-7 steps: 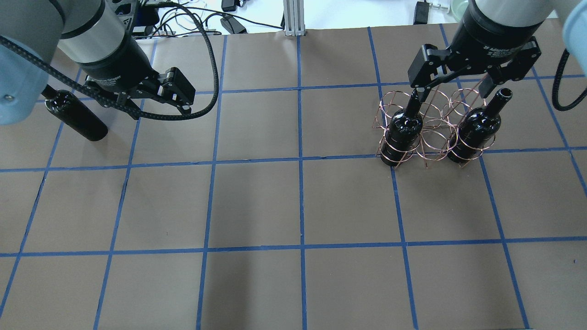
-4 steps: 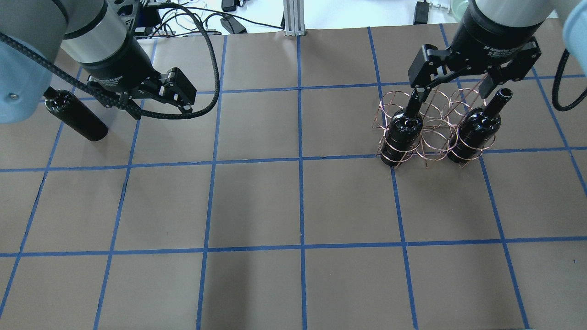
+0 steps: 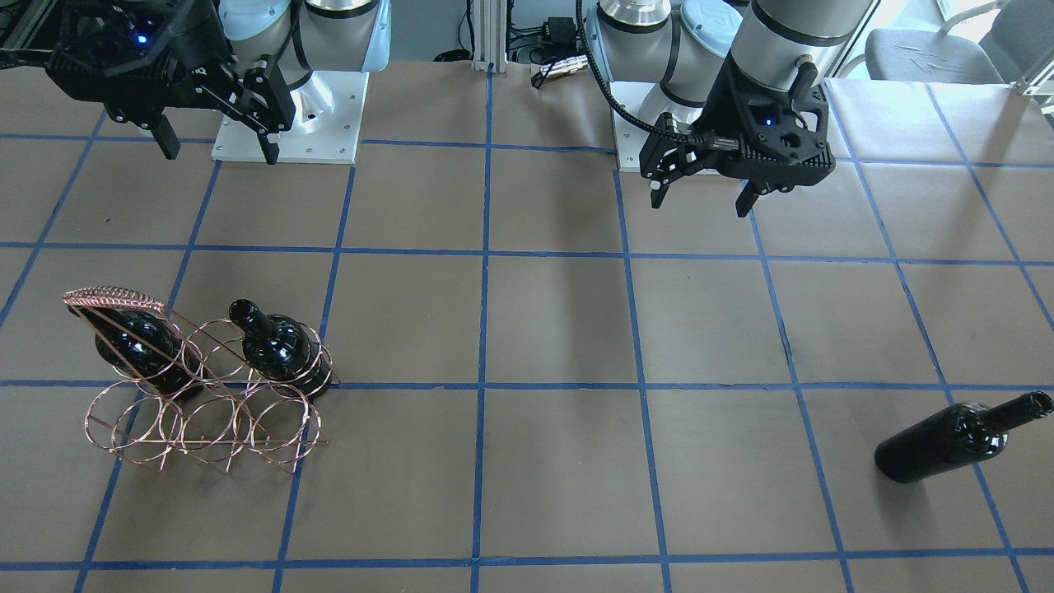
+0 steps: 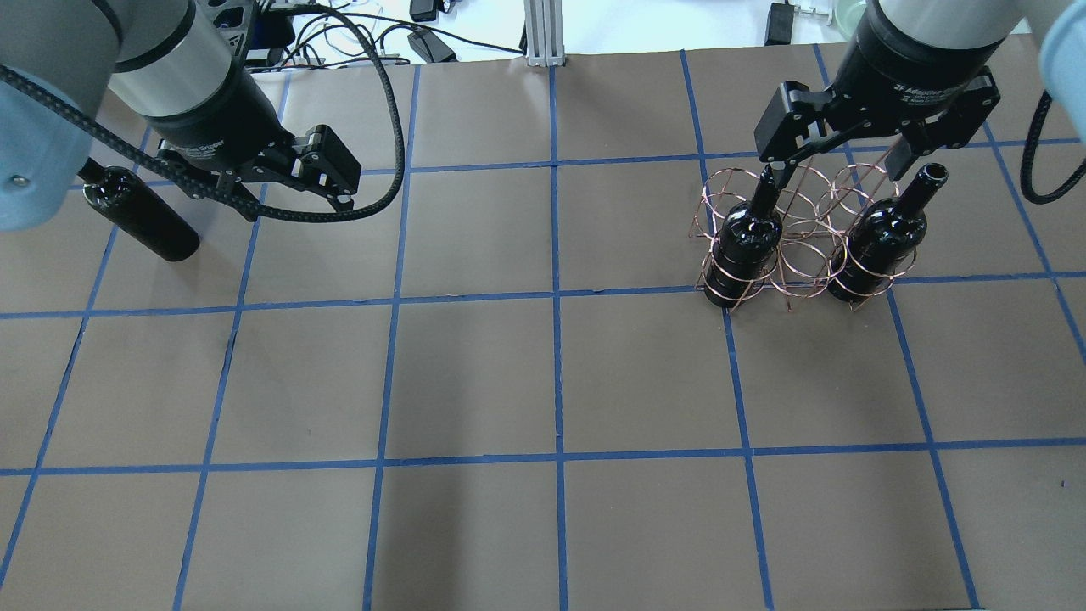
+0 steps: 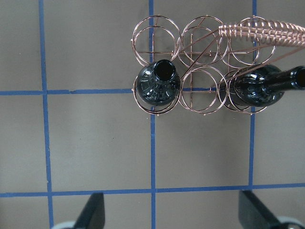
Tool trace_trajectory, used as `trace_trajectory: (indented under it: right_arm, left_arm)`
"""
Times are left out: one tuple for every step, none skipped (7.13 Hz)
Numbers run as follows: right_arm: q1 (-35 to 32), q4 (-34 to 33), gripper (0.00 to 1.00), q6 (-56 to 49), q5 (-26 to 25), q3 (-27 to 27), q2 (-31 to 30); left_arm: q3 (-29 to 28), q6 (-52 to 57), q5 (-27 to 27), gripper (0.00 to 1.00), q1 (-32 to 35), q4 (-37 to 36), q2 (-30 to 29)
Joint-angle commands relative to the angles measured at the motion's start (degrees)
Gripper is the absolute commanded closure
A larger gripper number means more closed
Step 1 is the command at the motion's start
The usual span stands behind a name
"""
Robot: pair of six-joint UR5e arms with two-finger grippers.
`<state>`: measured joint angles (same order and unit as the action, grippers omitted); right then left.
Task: Place wine into wine basket
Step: 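Move the open left gripper down toward the lying dark wine bottle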
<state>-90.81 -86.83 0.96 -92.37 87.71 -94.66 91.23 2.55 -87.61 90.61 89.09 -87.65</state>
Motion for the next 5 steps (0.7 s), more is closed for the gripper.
trace_trajectory:
  right_arm:
    - [0.02,-0.01,0.0,0.01,0.0,0.0,0.0]
    - [-0.06,-0.01,0.0,0.01,0.0,0.0,0.0]
    - [0.02,0.08,0.0,0.01,0.0,0.0,0.0]
    - [0.02,0.08,0.0,0.1,0.0,0.0,0.0]
    - [0.02,0.08,0.0,0.1,0.0,0.0,0.0]
  left_arm:
    - [0.0,-0.17,-0.02,0.0,0.0,-0.23,-0.06]
    - [0.0,-0.7,0.07,0.0,-0.08,-0.67,0.02]
    - [0.0,-0.7,0.07,0.0,-0.08,-0.67,0.03]
    - [-0.08,-0.7,-0.02,0.0,-0.08,-0.58,0.11]
    - [0.0,-0.35,-0.1,0.0,-0.08,-0.41,0.11]
